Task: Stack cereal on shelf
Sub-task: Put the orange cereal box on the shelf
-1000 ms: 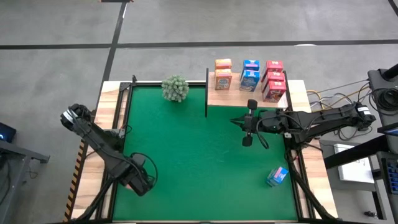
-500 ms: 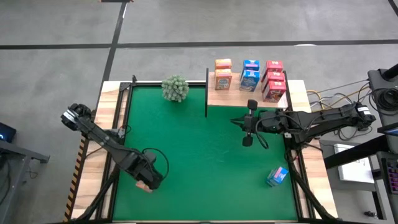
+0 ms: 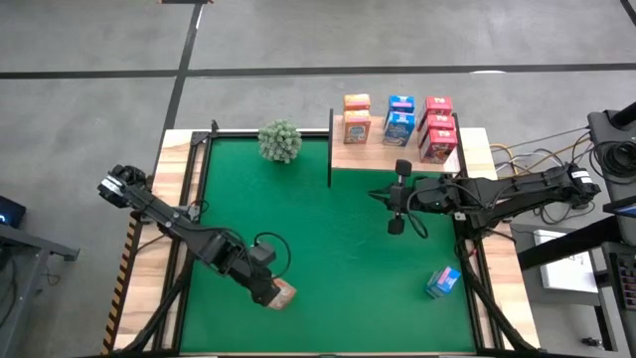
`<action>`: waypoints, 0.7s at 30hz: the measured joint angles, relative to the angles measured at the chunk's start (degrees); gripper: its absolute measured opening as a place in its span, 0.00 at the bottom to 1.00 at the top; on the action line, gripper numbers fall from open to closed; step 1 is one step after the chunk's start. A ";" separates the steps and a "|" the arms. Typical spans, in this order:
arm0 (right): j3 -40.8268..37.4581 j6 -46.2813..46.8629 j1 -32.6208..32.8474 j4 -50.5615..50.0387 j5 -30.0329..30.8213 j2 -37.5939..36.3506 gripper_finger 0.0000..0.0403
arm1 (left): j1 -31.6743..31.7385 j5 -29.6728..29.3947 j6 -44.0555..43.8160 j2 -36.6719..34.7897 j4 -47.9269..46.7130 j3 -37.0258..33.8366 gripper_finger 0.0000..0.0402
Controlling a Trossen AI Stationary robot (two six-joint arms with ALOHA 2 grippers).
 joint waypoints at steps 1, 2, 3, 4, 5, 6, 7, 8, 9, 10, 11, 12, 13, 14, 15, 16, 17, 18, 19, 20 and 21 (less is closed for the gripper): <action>0.00 0.02 0.00 -0.06 -0.02 0.00 0.02 | 0.14 -0.66 1.76 -0.02 1.48 0.00 0.37; 0.00 0.27 0.00 -0.13 -0.02 0.00 0.02 | 0.32 -1.35 3.36 -0.02 2.89 -0.01 0.37; 0.00 0.42 0.00 -0.20 -0.02 0.00 0.02 | 0.49 -1.87 4.62 -0.04 4.16 0.00 0.37; 0.00 0.46 0.00 -0.32 -0.02 0.00 0.02 | 0.69 -2.57 5.66 -0.06 5.06 0.02 0.37; 0.00 0.46 0.00 -0.39 0.00 0.00 0.02 | 0.97 -3.08 6.46 -0.08 5.75 0.02 0.37; 0.01 0.46 0.00 -0.37 -0.01 0.00 0.02 | 1.14 -3.89 7.28 -0.08 6.41 0.02 0.37; 0.00 0.44 0.00 -0.37 -0.02 0.00 0.02 | 1.28 -4.59 8.20 -0.08 7.03 0.02 0.37; 0.00 0.42 0.00 -0.37 -0.02 0.00 0.02 | 1.39 -5.27 9.24 -0.08 7.82 0.02 0.37; 0.00 0.39 0.00 -0.37 0.00 0.00 0.02 | 1.47 -5.94 10.27 -0.08 8.66 0.02 0.37; 0.00 0.39 0.00 -0.37 0.00 0.00 0.02 | 1.59 -6.44 11.35 -0.08 9.45 0.02 0.37; 0.01 0.37 0.00 -0.36 -0.02 0.00 0.02 | 1.75 -6.98 12.30 -0.08 10.12 0.02 0.37; 0.00 0.37 0.00 -0.36 0.00 0.00 0.02 | 1.92 -7.40 13.03 -0.08 10.65 0.02 0.37; 0.00 0.35 0.00 -0.37 0.00 0.00 0.02 | 2.08 -7.80 13.77 -0.08 11.15 0.02 0.37; 0.00 0.35 0.00 -0.35 0.00 0.00 0.02 | 2.28 -8.28 14.57 -0.08 11.89 0.02 0.37; 0.00 0.35 0.00 -0.35 0.00 0.00 0.02 | 2.50 -8.70 15.43 -0.08 12.80 0.02 0.37; 0.00 0.34 0.00 -0.35 -0.02 0.00 0.02 | 2.71 -8.92 16.30 -0.08 13.43 0.13 0.37; 0.00 0.35 0.00 -0.35 0.00 0.00 0.02 | 2.87 -9.13 17.27 -0.08 13.37 0.63 0.37; 0.00 0.35 0.00 -0.35 0.00 0.00 0.02 | 2.97 -10.03 18.37 -0.08 13.35 1.21 0.37; 0.00 0.35 0.00 -0.35 -0.01 -0.01 0.02 | 3.08 -11.17 19.51 -0.05 13.31 2.02 0.37; 0.01 0.33 0.00 -0.35 0.00 -0.02 0.02 | 3.08 -12.49 20.99 0.00 13.33 3.10 0.37; 0.00 0.32 0.00 -0.35 0.00 -0.03 0.02 | 3.08 -13.77 22.73 0.01 13.33 4.24 0.37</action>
